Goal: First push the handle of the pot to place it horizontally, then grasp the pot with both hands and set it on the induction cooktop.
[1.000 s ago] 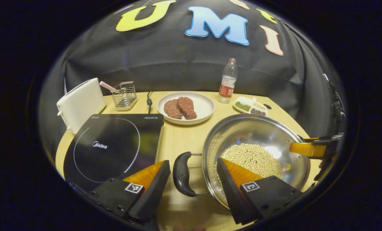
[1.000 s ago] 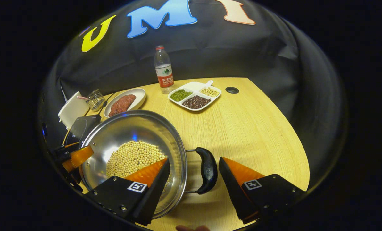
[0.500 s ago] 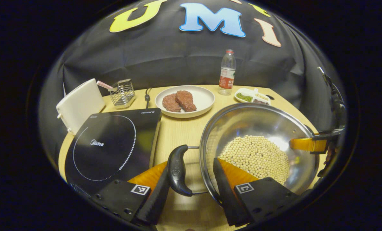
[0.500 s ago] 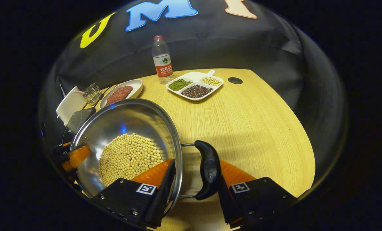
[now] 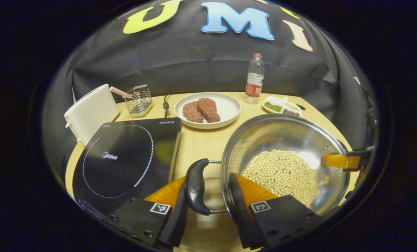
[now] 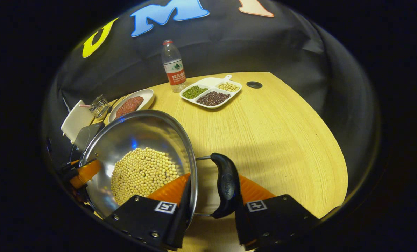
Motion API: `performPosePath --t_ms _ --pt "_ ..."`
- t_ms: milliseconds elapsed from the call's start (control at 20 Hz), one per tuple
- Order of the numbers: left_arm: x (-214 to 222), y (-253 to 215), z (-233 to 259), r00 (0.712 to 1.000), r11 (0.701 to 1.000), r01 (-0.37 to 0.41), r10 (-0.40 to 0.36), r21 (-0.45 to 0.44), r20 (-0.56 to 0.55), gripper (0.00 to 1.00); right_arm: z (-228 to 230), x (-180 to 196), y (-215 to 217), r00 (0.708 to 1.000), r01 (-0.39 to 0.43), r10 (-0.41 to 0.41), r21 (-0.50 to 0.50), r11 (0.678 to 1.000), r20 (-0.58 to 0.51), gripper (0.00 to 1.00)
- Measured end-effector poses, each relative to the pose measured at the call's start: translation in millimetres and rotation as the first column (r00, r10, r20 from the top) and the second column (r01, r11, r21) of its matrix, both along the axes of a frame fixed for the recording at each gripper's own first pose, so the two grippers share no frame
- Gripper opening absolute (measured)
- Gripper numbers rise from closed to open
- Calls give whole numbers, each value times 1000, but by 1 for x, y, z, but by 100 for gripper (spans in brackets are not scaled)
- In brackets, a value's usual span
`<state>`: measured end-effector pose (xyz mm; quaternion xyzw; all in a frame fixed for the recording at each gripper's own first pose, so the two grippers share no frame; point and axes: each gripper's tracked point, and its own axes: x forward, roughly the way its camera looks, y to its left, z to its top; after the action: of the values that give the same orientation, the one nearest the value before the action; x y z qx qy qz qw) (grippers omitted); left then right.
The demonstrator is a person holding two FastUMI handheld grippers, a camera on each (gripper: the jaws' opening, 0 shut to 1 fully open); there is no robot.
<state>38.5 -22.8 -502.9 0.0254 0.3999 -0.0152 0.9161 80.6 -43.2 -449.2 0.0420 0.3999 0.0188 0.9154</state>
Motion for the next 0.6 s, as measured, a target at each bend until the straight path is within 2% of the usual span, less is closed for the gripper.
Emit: performPosePath --t_ms 50,100,250,450,500,600 --pt "-1 2 3 1000 1000 2 -2 -5 1 64 1 1 2 1000 3 -3 -1 1000 -2 57" --pt "-1 4 4 1000 1000 8 -8 -4 -5 68 2 1 4 1000 1 -1 -8 1000 -4 57" --pt "2 6 12 1000 1000 10 -10 -25 2 64 15 -3 7 1000 13 -13 -13 1000 6 57" --pt "3 11 38 1000 999 21 -20 -44 22 71 41 -12 13 999 27 -26 -19 999 22 57" --pt "2 14 46 999 999 21 -20 -46 27 64 48 -16 15 999 29 -28 -20 999 24 57" --pt "-1 22 60 999 999 24 -22 -48 33 64 60 -21 23 999 30 -29 -18 999 31 57"
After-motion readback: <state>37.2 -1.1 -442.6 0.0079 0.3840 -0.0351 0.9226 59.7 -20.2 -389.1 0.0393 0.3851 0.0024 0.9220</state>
